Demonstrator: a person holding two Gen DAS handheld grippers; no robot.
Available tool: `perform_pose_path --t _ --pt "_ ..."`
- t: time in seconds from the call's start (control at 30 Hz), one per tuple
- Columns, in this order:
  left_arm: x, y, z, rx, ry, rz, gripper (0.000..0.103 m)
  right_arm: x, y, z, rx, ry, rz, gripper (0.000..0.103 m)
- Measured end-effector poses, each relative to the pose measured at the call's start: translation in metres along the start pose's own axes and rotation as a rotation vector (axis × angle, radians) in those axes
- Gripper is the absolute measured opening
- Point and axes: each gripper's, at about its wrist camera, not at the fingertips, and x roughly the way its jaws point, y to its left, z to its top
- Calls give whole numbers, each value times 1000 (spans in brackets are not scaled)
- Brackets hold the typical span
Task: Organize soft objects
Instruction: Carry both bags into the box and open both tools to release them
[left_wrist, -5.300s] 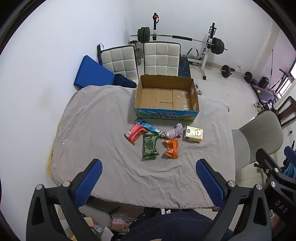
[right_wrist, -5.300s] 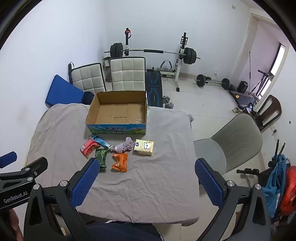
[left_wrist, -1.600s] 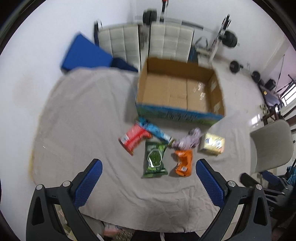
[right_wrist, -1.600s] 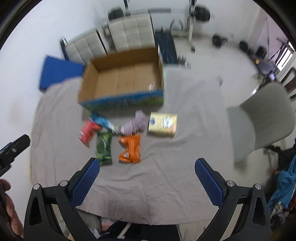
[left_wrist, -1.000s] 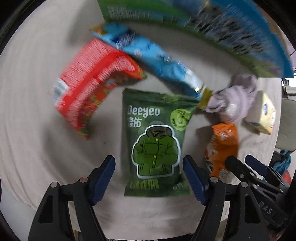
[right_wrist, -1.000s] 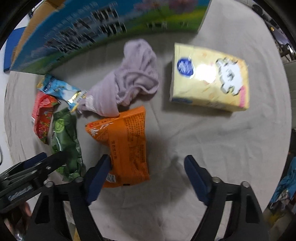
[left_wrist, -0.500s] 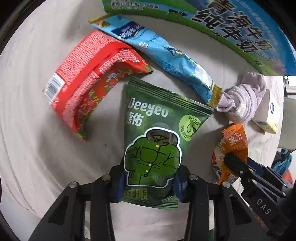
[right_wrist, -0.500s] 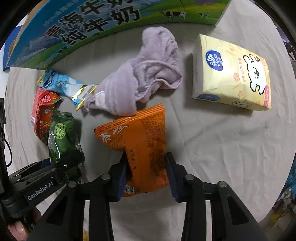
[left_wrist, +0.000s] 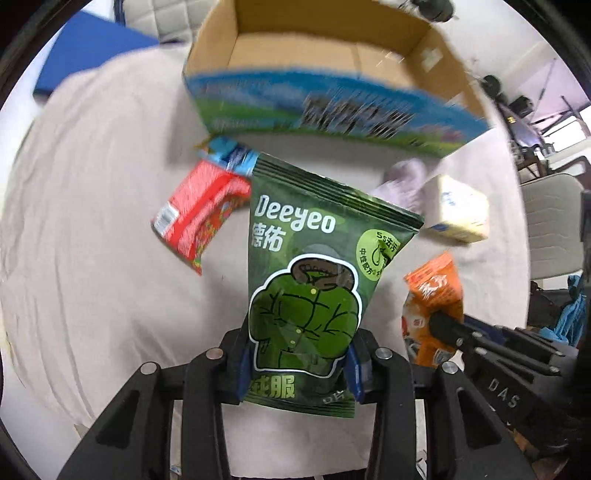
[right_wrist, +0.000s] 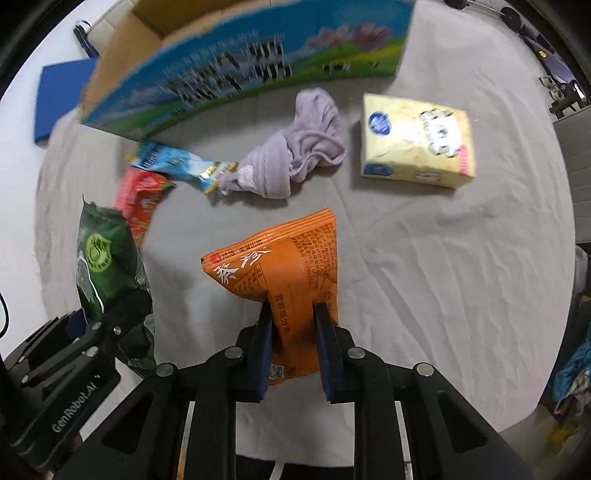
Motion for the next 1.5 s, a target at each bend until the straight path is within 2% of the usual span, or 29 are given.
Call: perform_pose_path --t 0.1,0.17,0.27,0.43,0.57,0.7,0.87,1.07,1.2,1.33,1.5 --pt "-30 -10 10 23 -48 -32 36 -33 0 -3 -2 -42 38 22" --pt "-50 -21 19 47 -88 -43 36 -81 -9 6 -8 -70 61 22" --pt "-82 -30 37 68 -141 -65 36 -124 -21 17 -21 -128 90 22" --pt "-108 -47 89 72 -218 -85 36 -182 -22 59 -60 -234 139 22" --pt "-111 -48 137 62 -258 -78 36 -204 -21 103 -85 -284 149 22" --pt "-105 -51 185 50 -266 -74 36 -204 -20 150 -105 -306 132 22" --pt "-76 -53 232 33 -226 -74 36 -184 -16 213 -111 -301 97 22" --pt "-25 -41 287 -35 -116 -149 36 -146 -15 277 -99 -252 71 22" --pt "16 -33 312 -110 -24 -221 36 -101 -20 322 -80 -190 63 22" --pt "56 -29 333 -172 67 -279 36 -72 -18 346 -63 -149 53 22" --pt "86 -31 350 -205 135 -291 36 -48 -11 367 -73 -124 12 22"
